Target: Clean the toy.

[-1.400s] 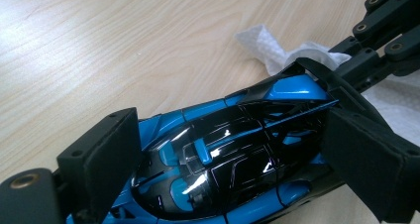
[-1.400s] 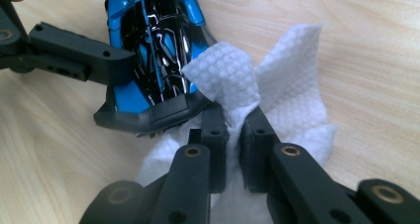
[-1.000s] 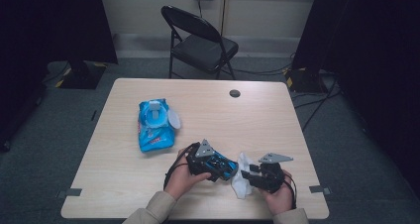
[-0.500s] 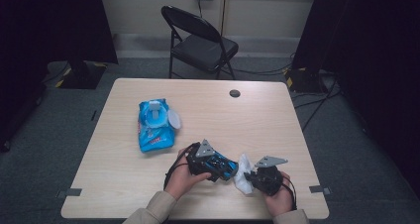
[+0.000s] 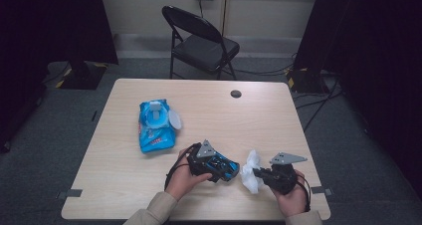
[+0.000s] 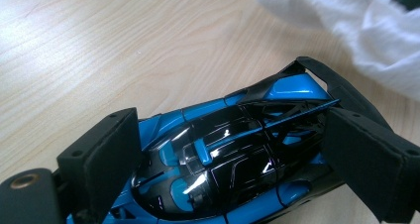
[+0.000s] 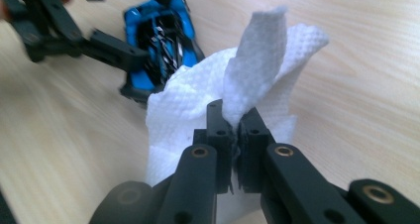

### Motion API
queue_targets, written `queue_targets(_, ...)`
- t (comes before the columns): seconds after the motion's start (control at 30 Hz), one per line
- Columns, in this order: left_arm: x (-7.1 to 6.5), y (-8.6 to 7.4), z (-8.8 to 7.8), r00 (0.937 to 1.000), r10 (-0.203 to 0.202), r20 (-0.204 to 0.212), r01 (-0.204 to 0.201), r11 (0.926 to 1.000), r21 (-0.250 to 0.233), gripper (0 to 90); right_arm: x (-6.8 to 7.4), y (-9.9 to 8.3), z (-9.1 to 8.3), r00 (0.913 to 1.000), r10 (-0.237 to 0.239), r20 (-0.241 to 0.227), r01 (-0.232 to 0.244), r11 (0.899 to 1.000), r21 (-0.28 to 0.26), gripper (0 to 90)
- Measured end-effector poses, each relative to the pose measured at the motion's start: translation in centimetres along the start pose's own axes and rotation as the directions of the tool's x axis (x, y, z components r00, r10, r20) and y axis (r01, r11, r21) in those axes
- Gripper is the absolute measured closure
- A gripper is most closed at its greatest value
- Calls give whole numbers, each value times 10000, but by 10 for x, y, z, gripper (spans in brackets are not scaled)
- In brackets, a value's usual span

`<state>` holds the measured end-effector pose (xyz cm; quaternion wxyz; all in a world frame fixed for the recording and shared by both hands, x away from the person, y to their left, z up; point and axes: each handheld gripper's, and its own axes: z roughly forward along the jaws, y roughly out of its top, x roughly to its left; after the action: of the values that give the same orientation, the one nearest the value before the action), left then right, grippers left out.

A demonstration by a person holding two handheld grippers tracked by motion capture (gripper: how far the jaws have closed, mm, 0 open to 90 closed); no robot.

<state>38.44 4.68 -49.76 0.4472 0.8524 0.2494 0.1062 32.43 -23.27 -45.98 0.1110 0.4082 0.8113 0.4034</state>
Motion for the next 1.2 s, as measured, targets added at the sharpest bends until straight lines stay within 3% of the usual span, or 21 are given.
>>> queue_targets(0.23,0,0,0,10000,-6,0,6,10000,-14,84,5,10,-3,9993,114,-370,-127,9993,-354,866)
queue_targets(0.4,0,0,0,10000,6,10,-6,10000,-14,85,8,11,22,9987,303,-420,-309,9994,-142,866)
queue_targets(0.53,0,0,0,10000,-33,26,33,10000,-52,86,9,8,42,9990,426,-146,-422,9988,237,865)
queue_targets(0.63,1,-1,0,10000,-20,28,20,9999,-114,86,6,6,47,9984,559,-66,-557,9982,229,865)
queue_targets(0.7,1,-2,0,10000,-11,42,12,9999,-153,85,5,7,49,9990,223,399,-247,9978,613,864)
queue_targets(0.87,0,-1,1,10000,8,37,-8,9999,-138,85,4,4,60,9989,204,431,-238,9966,795,861)
queue_targets(0.93,-1,-1,1,10000,16,-27,-17,9999,-128,79,8,3,64,9993,-24,379,-5,9972,746,861)
queue_targets(1.2,-2,-1,1,10000,22,-1,-22,9999,-150,77,14,-3,62,9992,148,379,-168,9984,535,863)
